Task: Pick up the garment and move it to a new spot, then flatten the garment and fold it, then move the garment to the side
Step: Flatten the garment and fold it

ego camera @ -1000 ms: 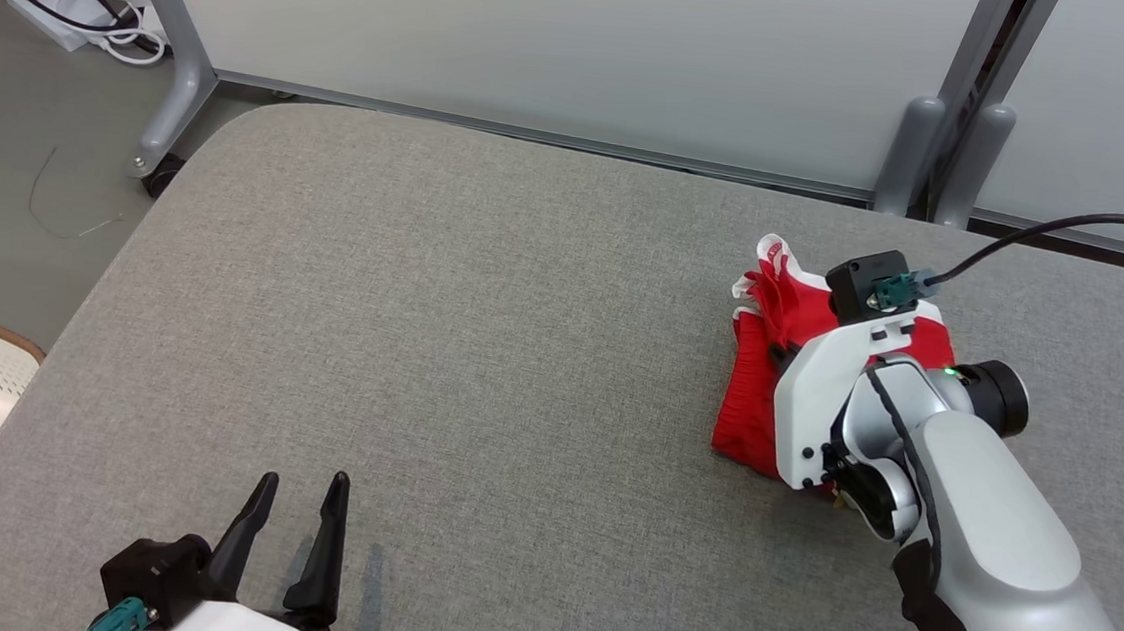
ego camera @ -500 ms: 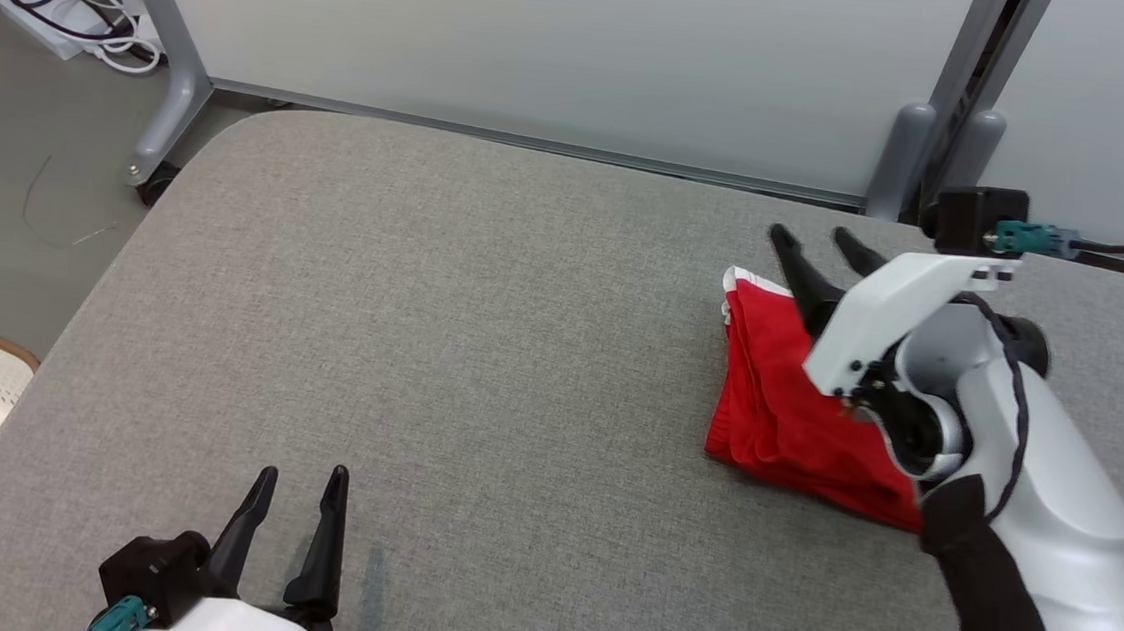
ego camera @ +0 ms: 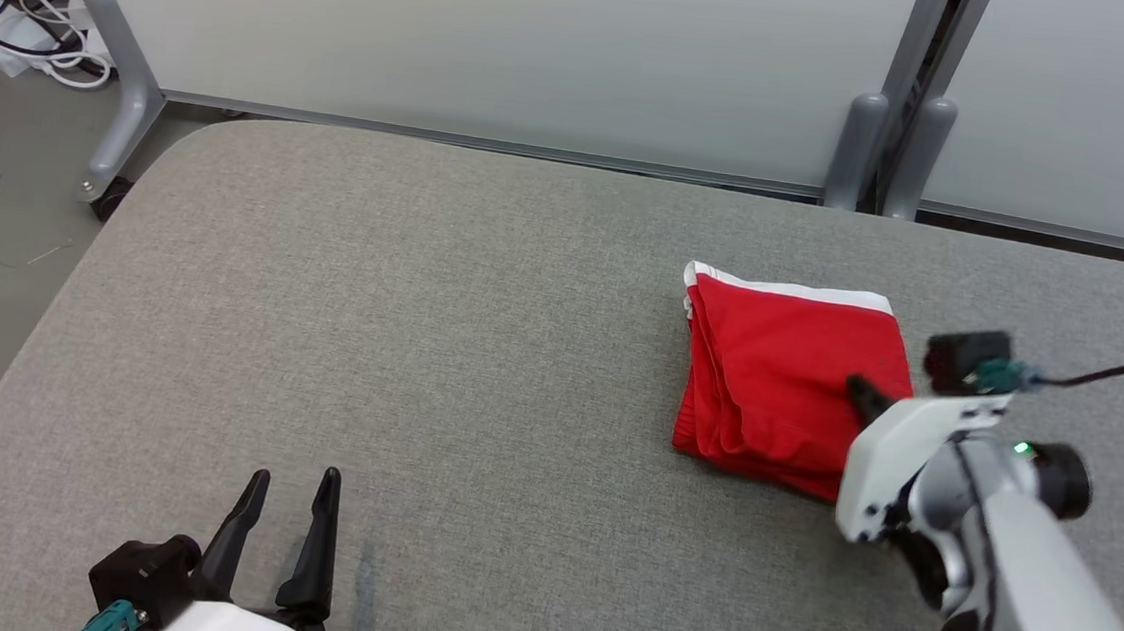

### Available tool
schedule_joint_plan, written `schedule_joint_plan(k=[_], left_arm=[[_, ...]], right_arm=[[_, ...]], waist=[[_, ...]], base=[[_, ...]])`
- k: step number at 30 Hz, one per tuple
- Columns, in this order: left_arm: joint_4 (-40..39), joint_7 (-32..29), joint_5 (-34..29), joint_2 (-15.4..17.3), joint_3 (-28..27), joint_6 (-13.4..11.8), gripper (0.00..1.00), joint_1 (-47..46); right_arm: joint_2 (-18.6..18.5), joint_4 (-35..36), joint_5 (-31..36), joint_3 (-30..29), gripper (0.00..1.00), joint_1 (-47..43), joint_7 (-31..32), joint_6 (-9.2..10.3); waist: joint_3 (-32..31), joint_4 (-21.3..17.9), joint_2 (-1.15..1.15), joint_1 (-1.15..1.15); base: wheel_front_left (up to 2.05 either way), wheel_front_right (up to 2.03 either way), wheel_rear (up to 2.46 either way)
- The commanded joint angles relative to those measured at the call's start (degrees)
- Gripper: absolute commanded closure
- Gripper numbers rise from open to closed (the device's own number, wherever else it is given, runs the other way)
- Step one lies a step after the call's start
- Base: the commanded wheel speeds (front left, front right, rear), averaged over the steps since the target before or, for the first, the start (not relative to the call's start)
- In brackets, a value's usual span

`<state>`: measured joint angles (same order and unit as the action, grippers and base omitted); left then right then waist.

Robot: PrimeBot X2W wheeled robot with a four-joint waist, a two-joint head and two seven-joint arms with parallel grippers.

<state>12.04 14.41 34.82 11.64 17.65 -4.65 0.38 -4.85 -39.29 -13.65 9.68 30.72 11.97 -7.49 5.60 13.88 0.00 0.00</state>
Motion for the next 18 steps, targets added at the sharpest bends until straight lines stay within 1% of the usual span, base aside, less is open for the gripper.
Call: schedule_joint_plan(k=[1, 8, 12, 16, 17, 18], left_arm=[[0.20, 0.34, 0.01, 0.20, -0.22, 0.07, 0.00, -0.41], [0.64, 0.37, 0.29, -0.03, 0.09, 0.58, 0.00, -1.29], [1.00, 0.41, 0.46, -0.22, 0.33, 0.64, 0.00, -1.82], [1.29, 0.40, 0.40, -0.34, 0.33, 0.82, 0.00, -2.17], [1.22, 0.45, 0.18, -0.25, 0.18, 0.67, 0.00, -2.23], [1.01, 0.52, 0.02, -0.20, -0.02, 0.64, 0.00, -2.26]], right_arm=[[0.25, 0.86, -0.19, 0.72, 1.00, -1.34, 0.46, -0.02], [1.70, 5.82, -3.05, 9.89, 1.00, -6.34, 3.03, -0.02], [1.79, 7.36, -7.61, 15.95, 1.00, -5.78, 2.81, -0.02], [1.77, 8.80, -14.67, 20.56, 1.00, -4.83, 1.60, -0.02], [1.76, 9.18, -16.11, 21.24, 0.87, -4.62, 1.05, -0.02], [1.74, 9.53, -17.21, 21.39, 0.55, -4.38, 0.23, -0.02]], waist=[[0.07, -0.21, 0.00, 0.00], [0.40, -0.81, 0.00, 0.00], [0.52, -0.81, 0.00, 0.00], [0.19, -0.65, 0.00, 0.00], [0.00, -0.67, 0.00, 0.00], [-0.28, -0.71, 0.00, 0.00]], base=[[0.00, 0.00, 0.00], [0.00, 0.00, 0.00], [0.00, 0.00, 0.00], [0.00, 0.00, 0.00], [0.00, 0.00, 0.00], [0.00, 0.00, 0.00]])
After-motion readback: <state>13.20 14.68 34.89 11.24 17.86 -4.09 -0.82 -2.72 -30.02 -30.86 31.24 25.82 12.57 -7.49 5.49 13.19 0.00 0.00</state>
